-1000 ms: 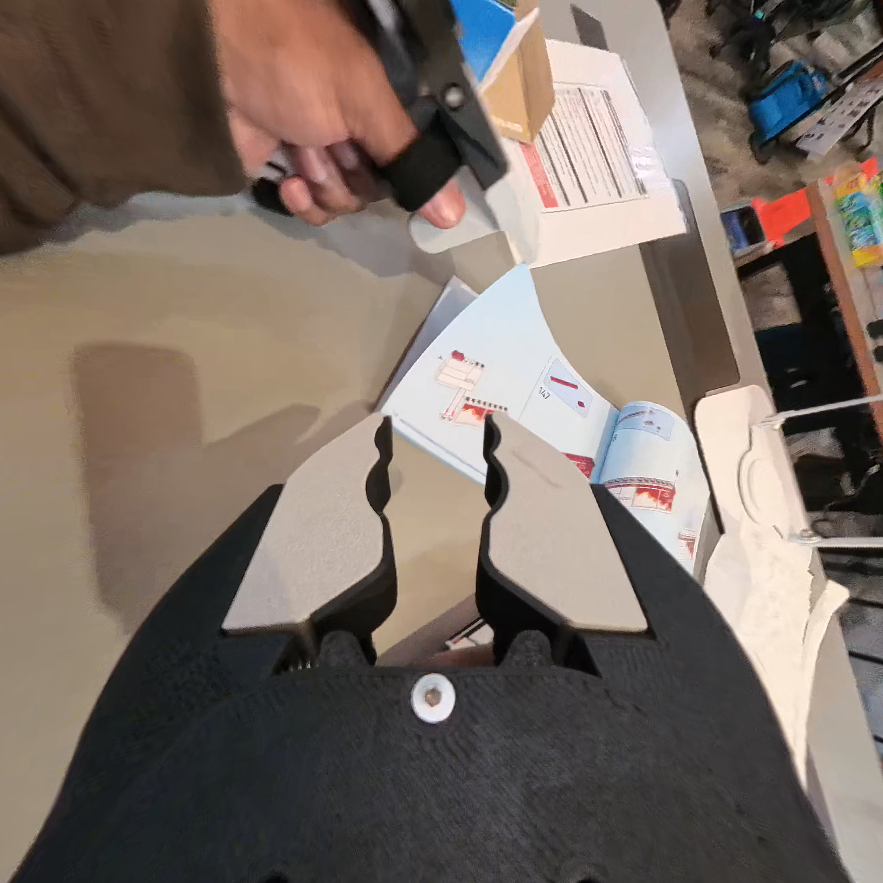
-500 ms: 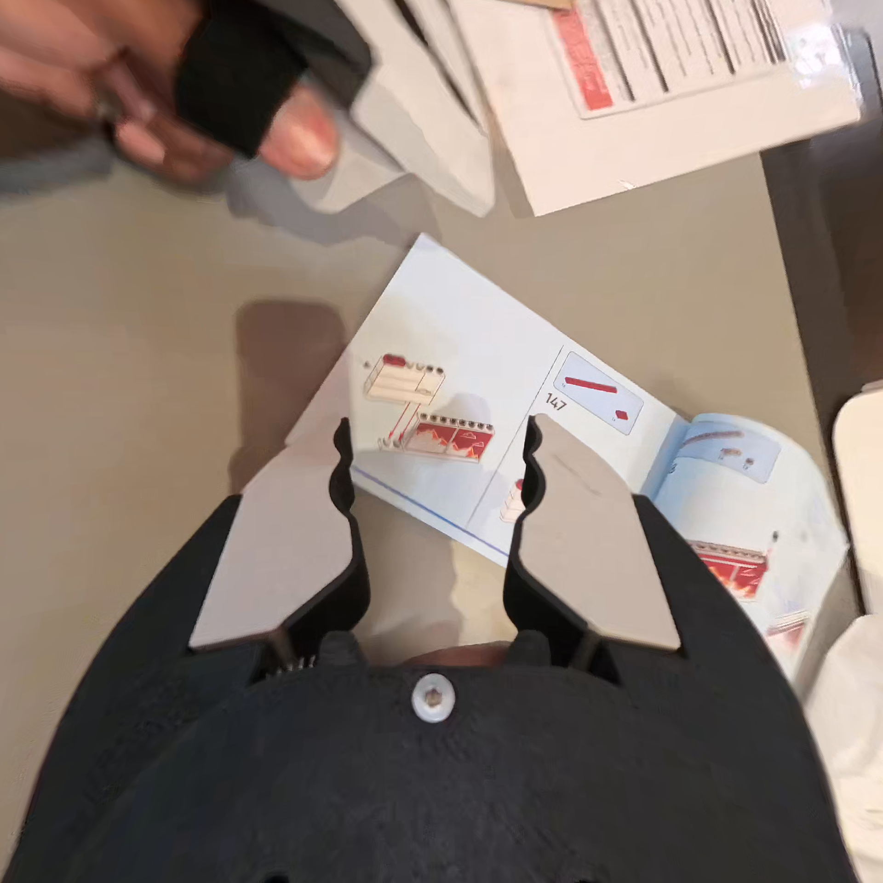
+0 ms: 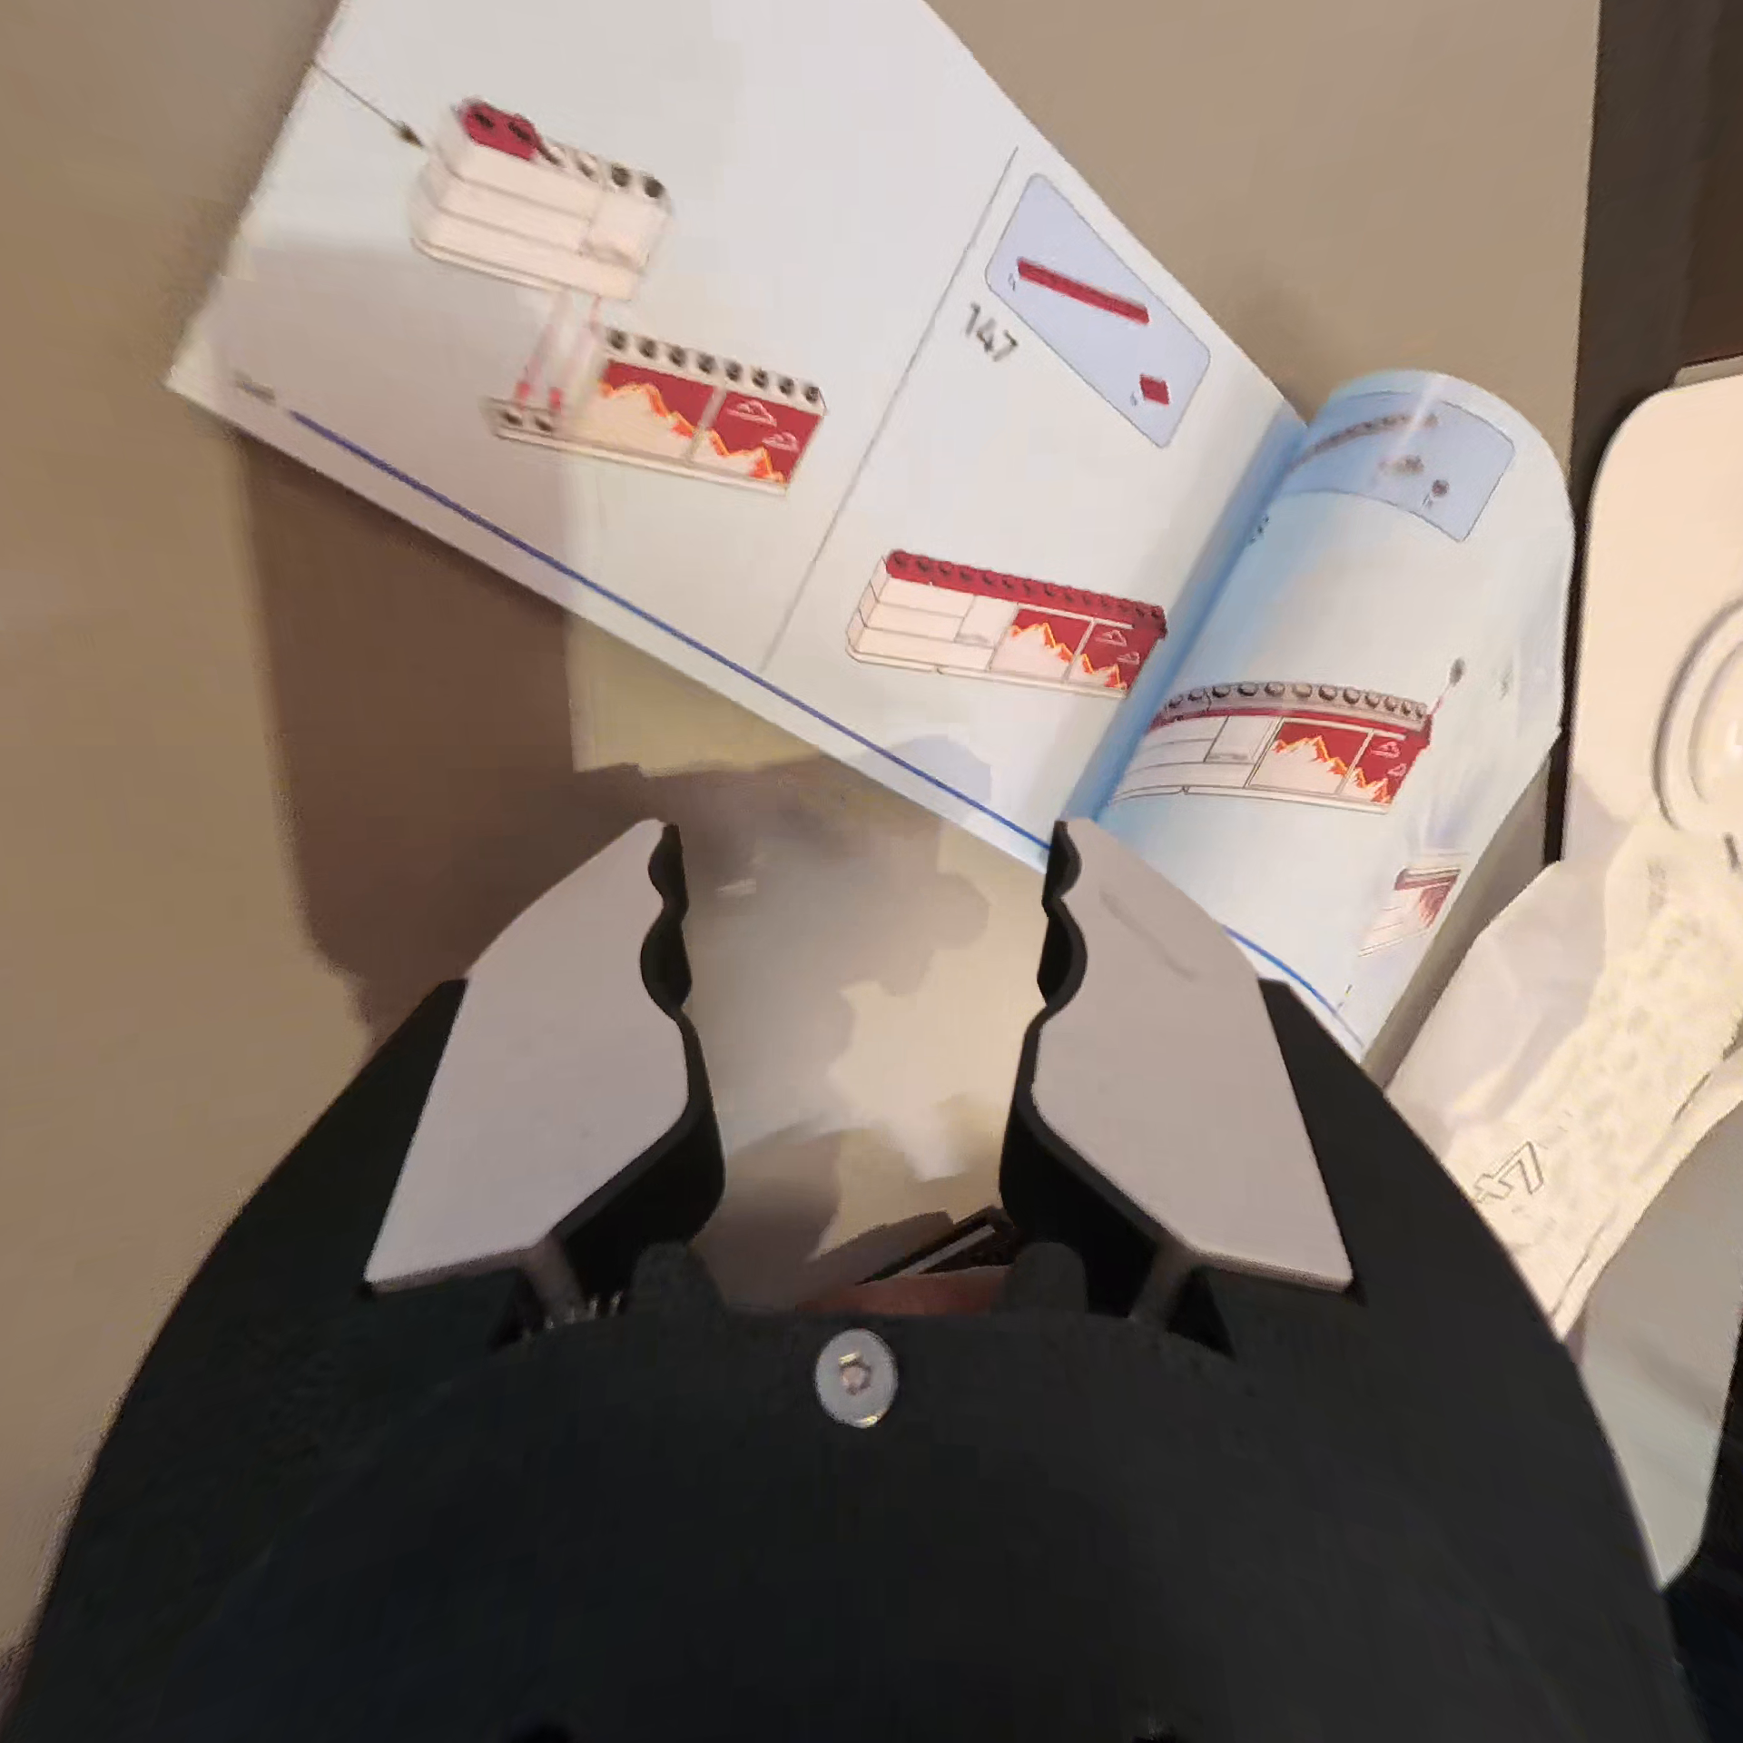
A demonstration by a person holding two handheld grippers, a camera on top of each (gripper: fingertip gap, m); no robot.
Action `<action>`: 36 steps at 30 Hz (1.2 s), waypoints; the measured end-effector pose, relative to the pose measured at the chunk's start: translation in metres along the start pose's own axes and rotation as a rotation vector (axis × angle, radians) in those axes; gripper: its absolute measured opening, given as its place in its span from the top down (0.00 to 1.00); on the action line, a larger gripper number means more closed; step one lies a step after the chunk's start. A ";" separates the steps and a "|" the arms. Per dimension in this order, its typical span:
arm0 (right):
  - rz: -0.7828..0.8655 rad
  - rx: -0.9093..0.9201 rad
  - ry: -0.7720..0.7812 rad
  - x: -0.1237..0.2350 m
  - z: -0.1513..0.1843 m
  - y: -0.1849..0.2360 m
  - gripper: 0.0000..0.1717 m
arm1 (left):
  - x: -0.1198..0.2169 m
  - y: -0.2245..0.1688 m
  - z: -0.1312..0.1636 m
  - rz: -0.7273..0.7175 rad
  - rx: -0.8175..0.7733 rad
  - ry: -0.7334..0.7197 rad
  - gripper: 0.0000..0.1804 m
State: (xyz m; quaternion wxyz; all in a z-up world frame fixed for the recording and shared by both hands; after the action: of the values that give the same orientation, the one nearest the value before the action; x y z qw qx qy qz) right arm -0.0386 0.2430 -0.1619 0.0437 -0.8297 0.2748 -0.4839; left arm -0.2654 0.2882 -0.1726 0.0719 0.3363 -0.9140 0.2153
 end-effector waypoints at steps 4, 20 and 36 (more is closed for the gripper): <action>-0.049 0.041 -0.167 0.012 -0.036 0.030 0.59 | -0.001 0.001 0.004 -0.011 -0.015 0.061 0.86; 0.143 -0.231 -0.526 -0.003 -0.021 0.080 0.59 | -0.010 -0.018 0.021 0.015 -0.311 0.251 0.56; 0.124 -0.174 -0.526 -0.004 -0.021 0.084 0.60 | -0.017 -0.025 0.026 -0.015 -0.319 0.294 0.54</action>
State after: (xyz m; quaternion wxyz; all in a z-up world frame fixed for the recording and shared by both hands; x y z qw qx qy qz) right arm -0.0923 0.1780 -0.1820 0.0716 -0.9090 0.3448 -0.2230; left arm -0.2362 0.2699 -0.1918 0.2581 0.2925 -0.9137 0.1143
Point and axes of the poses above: each gripper's, where its closed fingertips meet, x back along the fingers, z out of its underside, y = z × x across the jaws, the point moved 8 cm from there along x, back along the fingers, and after that the axes turned 14 degrees about -y, right-handed, at the moved point
